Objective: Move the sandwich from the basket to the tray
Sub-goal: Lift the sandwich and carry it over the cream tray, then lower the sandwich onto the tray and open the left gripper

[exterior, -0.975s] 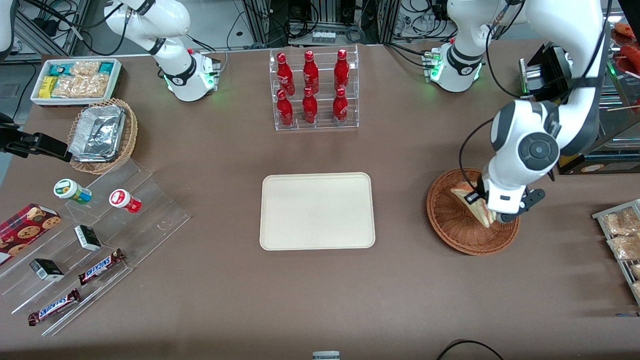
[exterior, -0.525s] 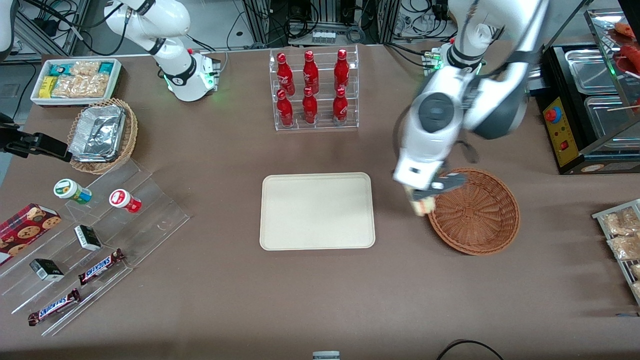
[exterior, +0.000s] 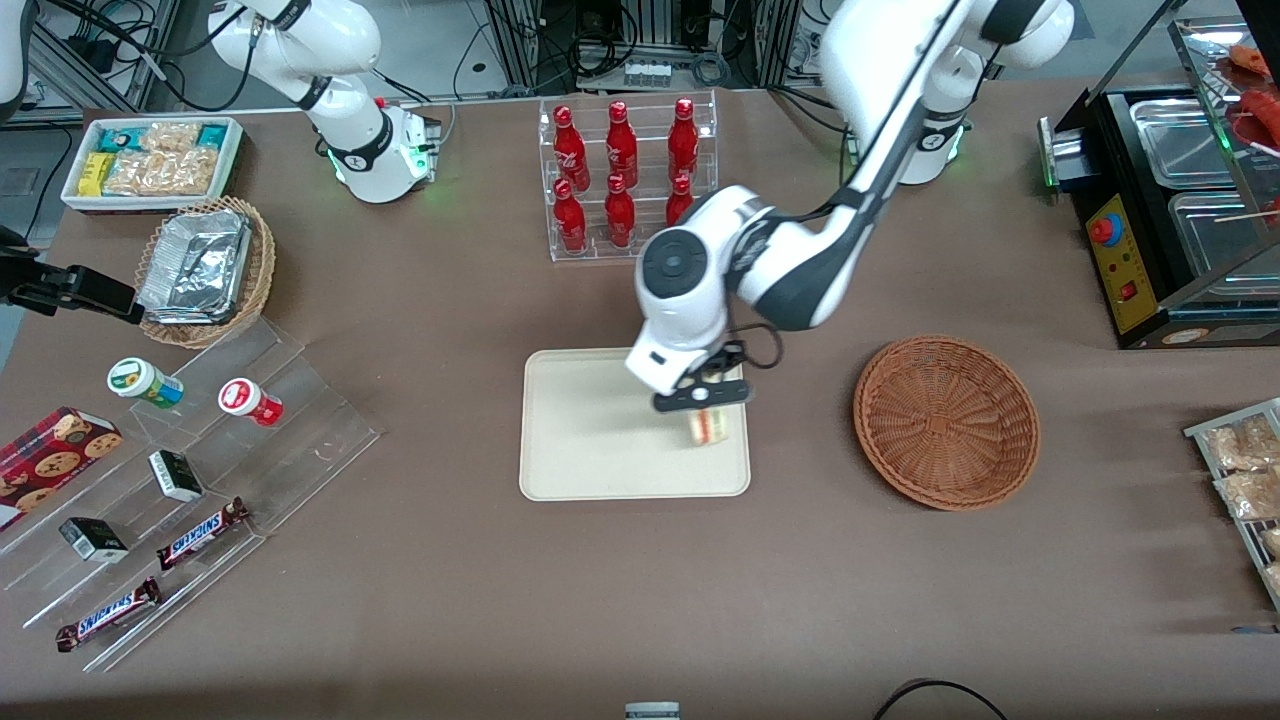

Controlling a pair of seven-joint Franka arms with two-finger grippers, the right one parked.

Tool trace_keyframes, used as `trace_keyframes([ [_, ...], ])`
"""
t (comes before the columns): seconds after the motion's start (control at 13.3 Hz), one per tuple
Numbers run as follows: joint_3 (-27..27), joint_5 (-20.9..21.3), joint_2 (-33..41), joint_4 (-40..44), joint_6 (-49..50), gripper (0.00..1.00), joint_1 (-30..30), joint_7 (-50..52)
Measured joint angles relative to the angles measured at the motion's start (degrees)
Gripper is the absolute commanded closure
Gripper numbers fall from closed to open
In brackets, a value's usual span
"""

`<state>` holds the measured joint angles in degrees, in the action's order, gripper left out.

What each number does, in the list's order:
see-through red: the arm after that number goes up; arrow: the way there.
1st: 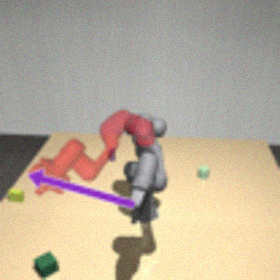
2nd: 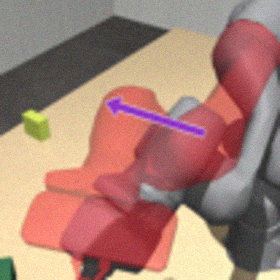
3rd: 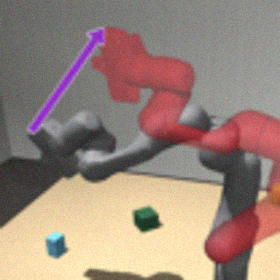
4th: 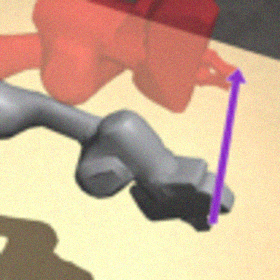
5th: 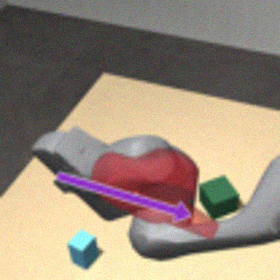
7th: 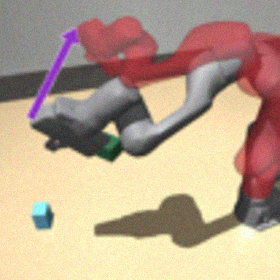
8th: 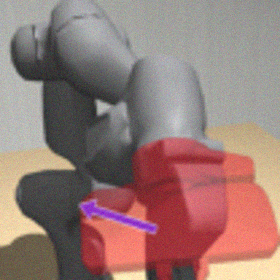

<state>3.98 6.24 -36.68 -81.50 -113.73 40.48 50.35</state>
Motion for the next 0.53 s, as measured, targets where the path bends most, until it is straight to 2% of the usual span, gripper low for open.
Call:
trace_keyframes([
  [0.22,-0.02,0.0,-3.95,1.55,-6.9,1.0,2.76,0.03],
  [0.53,-0.06,0.01,-9.14,4.74,-10.41,0.98,4.52,0.08],
])
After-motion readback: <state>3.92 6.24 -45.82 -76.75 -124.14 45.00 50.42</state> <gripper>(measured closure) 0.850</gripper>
